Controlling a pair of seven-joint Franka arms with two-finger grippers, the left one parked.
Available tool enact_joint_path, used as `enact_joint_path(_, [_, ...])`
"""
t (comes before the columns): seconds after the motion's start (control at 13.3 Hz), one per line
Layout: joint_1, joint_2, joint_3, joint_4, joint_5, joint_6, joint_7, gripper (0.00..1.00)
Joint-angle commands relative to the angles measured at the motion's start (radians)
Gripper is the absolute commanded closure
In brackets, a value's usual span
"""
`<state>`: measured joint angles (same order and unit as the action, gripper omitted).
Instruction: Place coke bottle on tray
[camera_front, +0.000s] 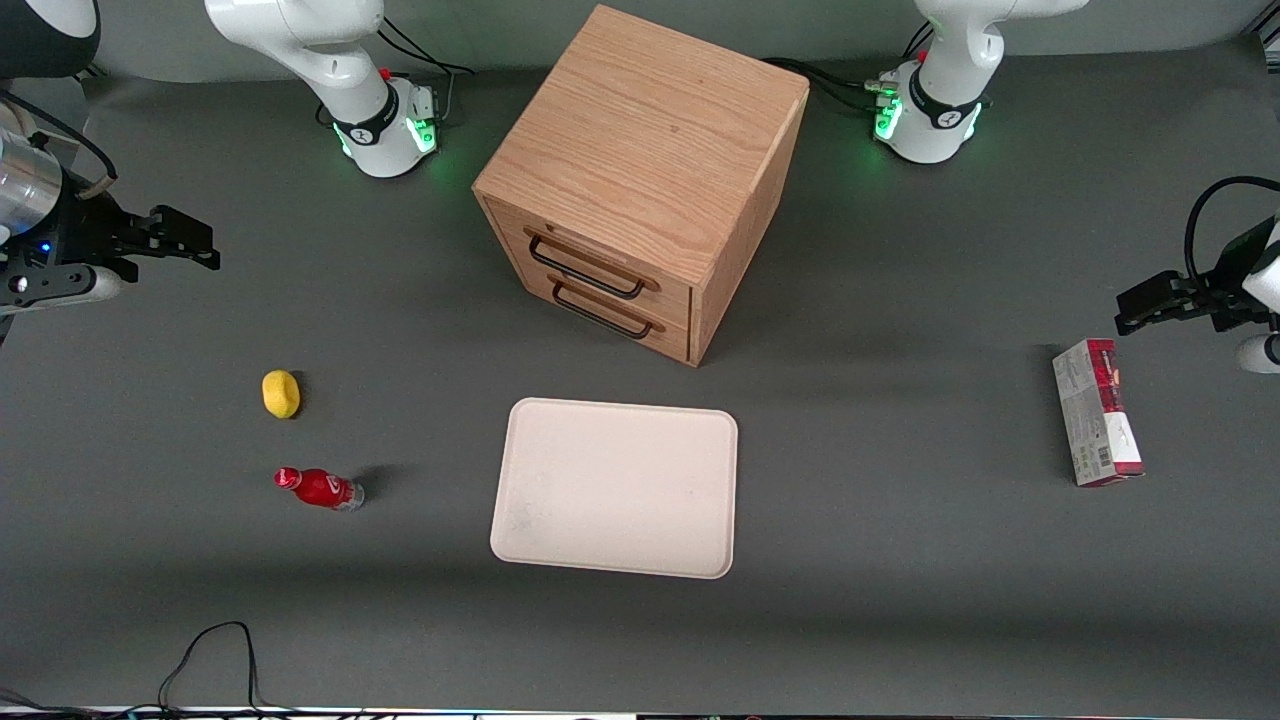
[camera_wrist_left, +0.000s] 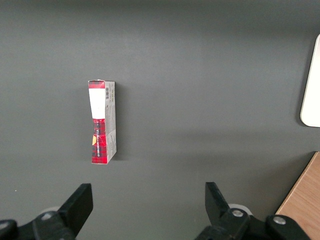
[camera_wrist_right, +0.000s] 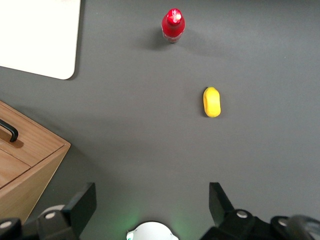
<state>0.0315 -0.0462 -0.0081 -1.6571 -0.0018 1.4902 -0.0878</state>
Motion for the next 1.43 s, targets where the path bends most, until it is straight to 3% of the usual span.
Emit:
enact_joint_path(0.0, [0.004,0.066,-0.004,0.091,0.008,-0.040,-0.003,0.00])
enact_joint_path(1.35, [-0.001,0.068,-0.007,0.074,0.008,-0.070,-0.004,0.00])
